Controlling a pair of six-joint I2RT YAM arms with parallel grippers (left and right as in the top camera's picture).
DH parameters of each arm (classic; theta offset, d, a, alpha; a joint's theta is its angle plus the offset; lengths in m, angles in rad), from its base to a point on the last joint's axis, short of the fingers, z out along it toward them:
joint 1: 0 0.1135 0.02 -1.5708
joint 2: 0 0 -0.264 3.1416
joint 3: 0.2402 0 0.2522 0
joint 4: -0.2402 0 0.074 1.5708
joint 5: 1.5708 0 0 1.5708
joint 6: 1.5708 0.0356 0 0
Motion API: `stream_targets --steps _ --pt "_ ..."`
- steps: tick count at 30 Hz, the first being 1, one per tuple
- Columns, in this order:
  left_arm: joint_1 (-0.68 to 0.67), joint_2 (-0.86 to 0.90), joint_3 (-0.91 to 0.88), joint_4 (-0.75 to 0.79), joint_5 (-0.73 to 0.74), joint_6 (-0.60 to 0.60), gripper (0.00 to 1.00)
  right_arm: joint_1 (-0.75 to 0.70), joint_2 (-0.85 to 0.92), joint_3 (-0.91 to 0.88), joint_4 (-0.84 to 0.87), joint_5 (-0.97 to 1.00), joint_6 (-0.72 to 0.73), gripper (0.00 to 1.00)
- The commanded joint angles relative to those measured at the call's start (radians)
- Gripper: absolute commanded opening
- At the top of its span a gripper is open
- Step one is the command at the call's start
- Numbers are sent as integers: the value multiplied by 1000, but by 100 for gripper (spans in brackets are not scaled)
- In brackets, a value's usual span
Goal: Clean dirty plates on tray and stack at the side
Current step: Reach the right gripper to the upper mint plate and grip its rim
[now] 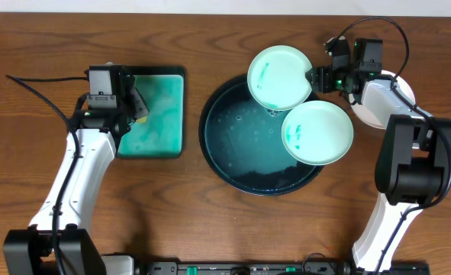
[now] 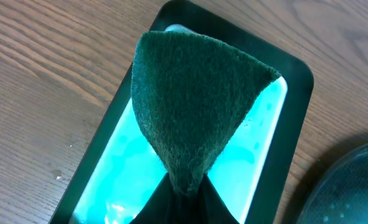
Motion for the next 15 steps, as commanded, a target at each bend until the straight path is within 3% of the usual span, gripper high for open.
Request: stream_targets --steps 1,8,10,12,15 --pt "5 7 -8 1 -5 17 7 16 3 -2 4 -30 3 70" --pt "5 7 -8 0 -5 17 7 18 69 -3 51 -47 19 69" --pt "5 7 -8 0 -5 17 7 18 82 -3 69 -68 19 64" --pt "5 7 -8 0 -5 17 7 18 85 -3 77 -66 19 52" --pt "5 7 -8 0 -5 17 7 19 85 -3 108 -76 58 22"
